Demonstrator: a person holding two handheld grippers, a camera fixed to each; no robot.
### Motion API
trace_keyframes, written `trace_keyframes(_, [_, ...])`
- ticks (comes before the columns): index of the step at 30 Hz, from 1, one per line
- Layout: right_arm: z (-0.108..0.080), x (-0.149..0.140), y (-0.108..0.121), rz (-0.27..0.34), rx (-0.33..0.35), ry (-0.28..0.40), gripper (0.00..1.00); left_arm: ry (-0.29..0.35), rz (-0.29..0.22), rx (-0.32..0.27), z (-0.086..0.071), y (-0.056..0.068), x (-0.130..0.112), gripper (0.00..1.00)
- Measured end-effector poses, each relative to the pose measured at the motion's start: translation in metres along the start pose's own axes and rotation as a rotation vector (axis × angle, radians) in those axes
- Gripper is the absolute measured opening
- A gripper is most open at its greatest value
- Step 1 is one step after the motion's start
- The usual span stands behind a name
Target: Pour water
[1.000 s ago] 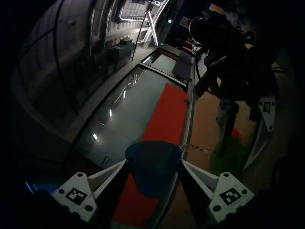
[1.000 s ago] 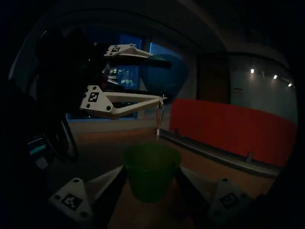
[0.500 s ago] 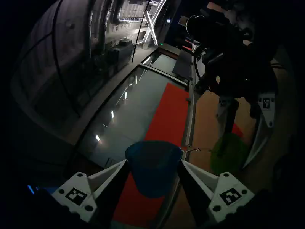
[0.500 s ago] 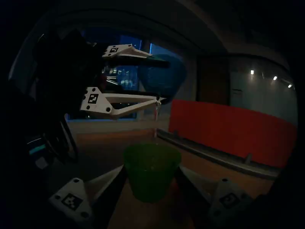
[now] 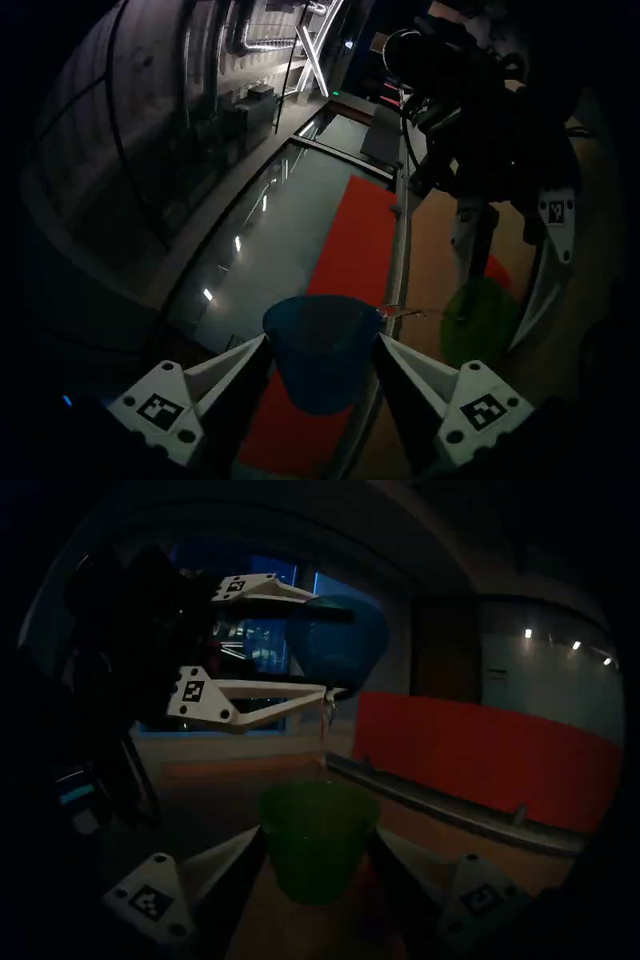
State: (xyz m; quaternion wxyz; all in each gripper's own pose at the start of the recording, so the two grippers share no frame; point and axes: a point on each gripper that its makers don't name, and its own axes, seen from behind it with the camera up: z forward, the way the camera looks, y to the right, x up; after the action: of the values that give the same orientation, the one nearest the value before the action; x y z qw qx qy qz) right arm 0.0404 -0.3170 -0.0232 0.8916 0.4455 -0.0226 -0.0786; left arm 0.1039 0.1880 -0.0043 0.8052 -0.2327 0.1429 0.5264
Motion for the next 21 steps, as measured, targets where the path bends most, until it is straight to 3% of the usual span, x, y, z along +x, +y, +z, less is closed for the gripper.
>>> trace_keyframes(11, [-0.0003, 0.0001, -0.0001, 0.003, -0.004, 0.006, 1.00, 0.001, 0.052, -0.013, -0.0033, 0.0043, 0.0030, 0.83])
trace_keyframes(21, [-0.0004, 0.0012, 0.0018, 0.003, -0.004, 0.007, 1.00, 0.001, 0.100, -0.011, -0.0025, -0.0003, 0.0056, 0.83])
